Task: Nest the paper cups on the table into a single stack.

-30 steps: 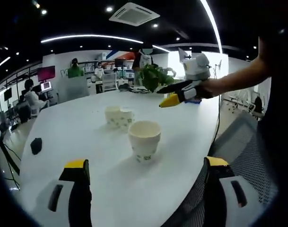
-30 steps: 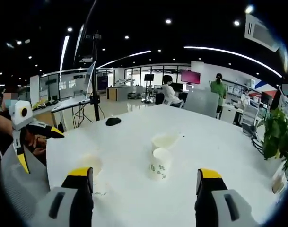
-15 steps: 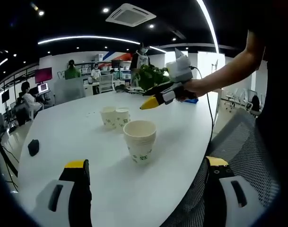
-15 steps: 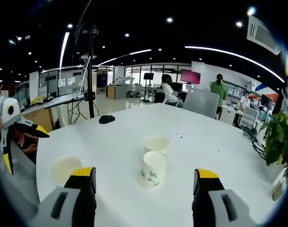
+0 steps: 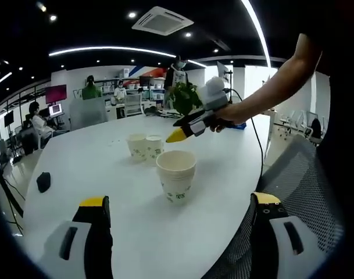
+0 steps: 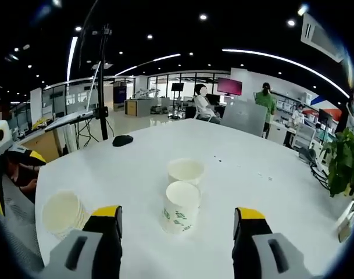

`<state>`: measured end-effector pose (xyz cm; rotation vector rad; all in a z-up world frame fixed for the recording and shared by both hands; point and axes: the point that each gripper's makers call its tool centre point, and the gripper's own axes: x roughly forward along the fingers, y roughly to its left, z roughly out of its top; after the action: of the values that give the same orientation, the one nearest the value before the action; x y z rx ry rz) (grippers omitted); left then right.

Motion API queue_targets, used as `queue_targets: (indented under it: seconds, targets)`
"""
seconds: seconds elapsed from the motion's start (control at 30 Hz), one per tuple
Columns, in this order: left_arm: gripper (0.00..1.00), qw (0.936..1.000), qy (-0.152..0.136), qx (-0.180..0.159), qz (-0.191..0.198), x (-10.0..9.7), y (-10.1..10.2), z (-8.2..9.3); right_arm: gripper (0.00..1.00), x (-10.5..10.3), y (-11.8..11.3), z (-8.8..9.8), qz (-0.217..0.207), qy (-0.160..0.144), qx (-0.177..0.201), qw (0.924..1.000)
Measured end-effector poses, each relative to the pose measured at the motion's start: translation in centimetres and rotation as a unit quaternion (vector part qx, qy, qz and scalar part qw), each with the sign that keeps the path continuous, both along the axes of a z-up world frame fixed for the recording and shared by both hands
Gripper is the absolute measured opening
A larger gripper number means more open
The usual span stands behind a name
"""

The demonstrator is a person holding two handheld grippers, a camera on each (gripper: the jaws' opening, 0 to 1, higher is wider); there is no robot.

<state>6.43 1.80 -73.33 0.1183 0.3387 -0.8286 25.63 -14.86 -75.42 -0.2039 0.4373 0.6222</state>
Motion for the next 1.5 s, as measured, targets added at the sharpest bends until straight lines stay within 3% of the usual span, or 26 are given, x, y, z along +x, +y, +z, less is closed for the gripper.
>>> queue_targets:
  seconds: [0.57,1.3,1.5]
  targets:
    - [0.99,0.9994,-0.013,-0.019,0.027,0.7,0.7,0.9,0.69,2.4,1.3,-2.8,0.007,0.011,-0.017,0.9998]
    - [0.94,0.9981,-0.007,-0.025,0.057,1.5,1.5,0.9,0.56,5.1,2.6,-4.4,-0.011,0.034,0.003,0.9993]
    - [0.92,0.9978,-0.006,-0.024,0.061,1.7,1.7,0.8,0.47,5.3,2.6,-4.5,-0.020,0.037,0.004,0.9991]
